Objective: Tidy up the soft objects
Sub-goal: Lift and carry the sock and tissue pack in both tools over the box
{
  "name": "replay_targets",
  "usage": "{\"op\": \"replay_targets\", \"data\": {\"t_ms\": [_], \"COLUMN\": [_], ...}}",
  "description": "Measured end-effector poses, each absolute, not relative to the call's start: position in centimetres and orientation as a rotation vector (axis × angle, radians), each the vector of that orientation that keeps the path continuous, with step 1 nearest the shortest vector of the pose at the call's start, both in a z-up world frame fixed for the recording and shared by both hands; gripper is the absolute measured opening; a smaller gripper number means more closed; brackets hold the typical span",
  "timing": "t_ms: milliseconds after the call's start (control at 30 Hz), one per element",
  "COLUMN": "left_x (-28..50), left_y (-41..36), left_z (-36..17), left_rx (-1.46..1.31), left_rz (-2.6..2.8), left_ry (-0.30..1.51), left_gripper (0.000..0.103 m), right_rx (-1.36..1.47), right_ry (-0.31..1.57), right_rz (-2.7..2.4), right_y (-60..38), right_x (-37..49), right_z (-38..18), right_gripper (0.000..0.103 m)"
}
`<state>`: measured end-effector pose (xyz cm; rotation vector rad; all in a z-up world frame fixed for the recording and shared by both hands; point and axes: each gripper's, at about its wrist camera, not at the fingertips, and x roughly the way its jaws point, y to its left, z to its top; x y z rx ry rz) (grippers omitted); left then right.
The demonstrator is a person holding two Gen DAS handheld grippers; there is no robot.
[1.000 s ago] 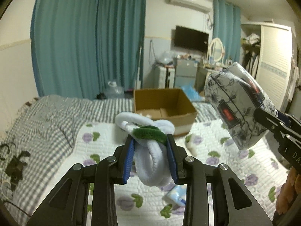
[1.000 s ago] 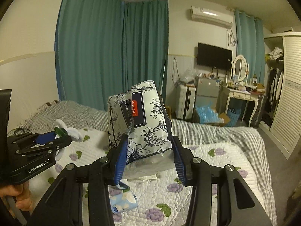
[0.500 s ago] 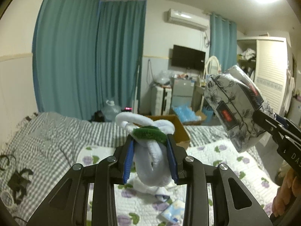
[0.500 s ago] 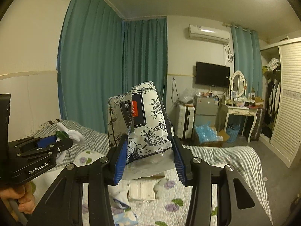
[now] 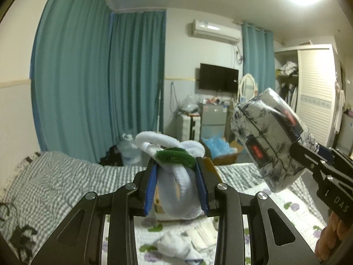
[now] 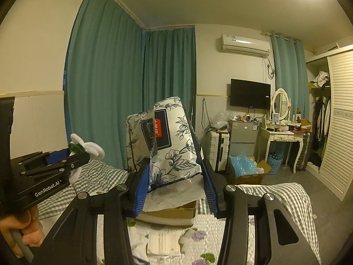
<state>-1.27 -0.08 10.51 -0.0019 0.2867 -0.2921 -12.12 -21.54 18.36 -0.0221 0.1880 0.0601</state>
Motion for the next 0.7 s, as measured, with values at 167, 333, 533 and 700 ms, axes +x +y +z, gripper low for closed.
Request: {"op": "replay_targets", "data": {"t_ms": [167, 333, 533, 700], "left_x": [0.9, 3.3, 6.1, 9.0], "left_y": [-0.4, -0.5, -1.0, -1.8], "left_z": [10.4, 10.0, 9.5, 8.3], "left_rx": [-0.009, -0.02, -0.014, -0.034], "left_rz": [-0.293, -0.293, -0.283, -0.29], "left_ry": [0.286, 0.303, 0.312, 0.357], "left_gripper": [0.032, 0.032, 0.032, 0.032], "right_rx": [-0.027, -0.028, -0.019, -0.022], "right_ry": [0.186, 0.189, 0.207, 0.237], "right_rz": [0.059, 0.056, 0.054, 0.051], "right_y": [-21.5, -21.3, -21.3, -22.2], "right_x": [-10.1, -8.8, -5.3, -2.1], "right_z": [17.9, 17.7, 17.1, 16.1], "right_gripper": [0.045, 0.045, 0.045, 0.045]}}
